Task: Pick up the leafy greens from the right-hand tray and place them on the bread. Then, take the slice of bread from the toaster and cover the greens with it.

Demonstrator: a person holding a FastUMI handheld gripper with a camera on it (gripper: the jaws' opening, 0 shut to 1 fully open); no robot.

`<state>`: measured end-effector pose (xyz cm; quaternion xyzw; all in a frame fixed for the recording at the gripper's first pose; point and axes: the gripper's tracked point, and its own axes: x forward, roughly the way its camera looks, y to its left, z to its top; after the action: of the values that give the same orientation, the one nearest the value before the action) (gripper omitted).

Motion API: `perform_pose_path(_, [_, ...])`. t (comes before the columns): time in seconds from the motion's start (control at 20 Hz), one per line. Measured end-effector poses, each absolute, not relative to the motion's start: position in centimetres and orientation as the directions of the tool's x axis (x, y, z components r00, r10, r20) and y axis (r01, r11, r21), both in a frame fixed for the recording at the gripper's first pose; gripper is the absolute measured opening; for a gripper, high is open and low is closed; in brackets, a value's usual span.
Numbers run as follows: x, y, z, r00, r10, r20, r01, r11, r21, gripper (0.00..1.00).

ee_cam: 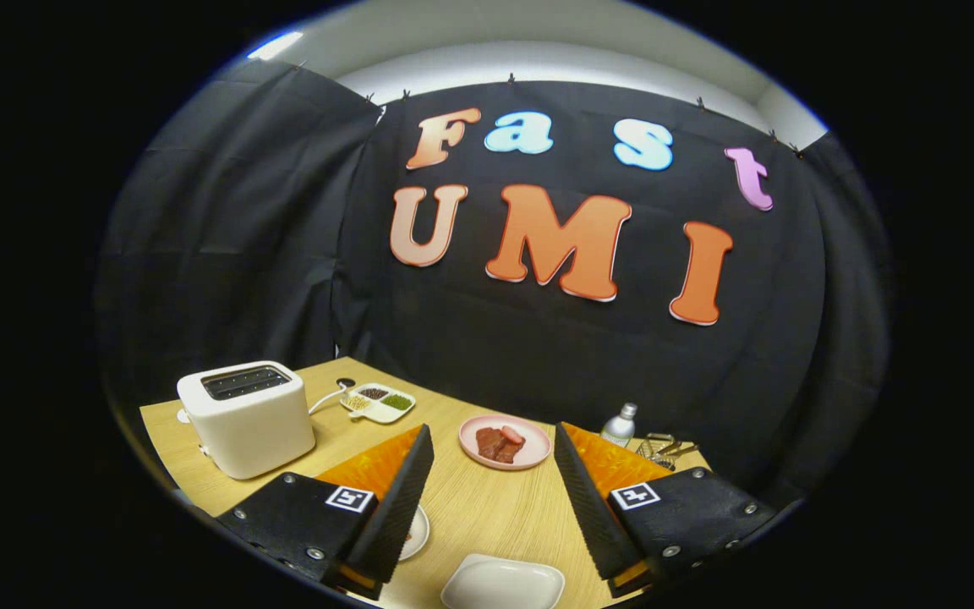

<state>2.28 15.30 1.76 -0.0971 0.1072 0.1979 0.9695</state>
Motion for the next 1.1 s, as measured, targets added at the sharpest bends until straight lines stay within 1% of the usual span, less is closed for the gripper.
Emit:
perform_pose_path(0.05, [2.2,14.9,2.6,0.912,0.353,-0.21,-0.388,0.908,-0.158,0.9])
perform_pose_path(0.15, [1.8,14.2,4.1,0.933,0.327,-0.15,-0.35,0.921,-0.17,0.94])
perform_pose_path(0.25, [1.2,13.4,5.1,0.946,0.304,-0.11,-0.32,0.931,-0.178,0.96])
perform_pose_path(0.35, [0.3,12.7,6.1,0.957,0.281,-0.08,-0.291,0.939,-0.182,0.98])
perform_pose_path(0.65, [-0.5,11.8,9.3,0.968,0.232,0.098,-0.213,0.962,-0.172,0.98])
perform_pose_path(0.8, [-0.9,11.5,8.8,0.967,0.219,0.131,-0.201,0.97,-0.136,0.97])
perform_pose_path(0.95, [-0.7,9.8,7.9,0.974,0.161,0.162,-0.137,0.979,-0.148,0.97])
perform_pose_path(1.1, [-0.7,9.4,7.2,0.974,0.141,0.176,-0.116,0.983,-0.145,0.97])
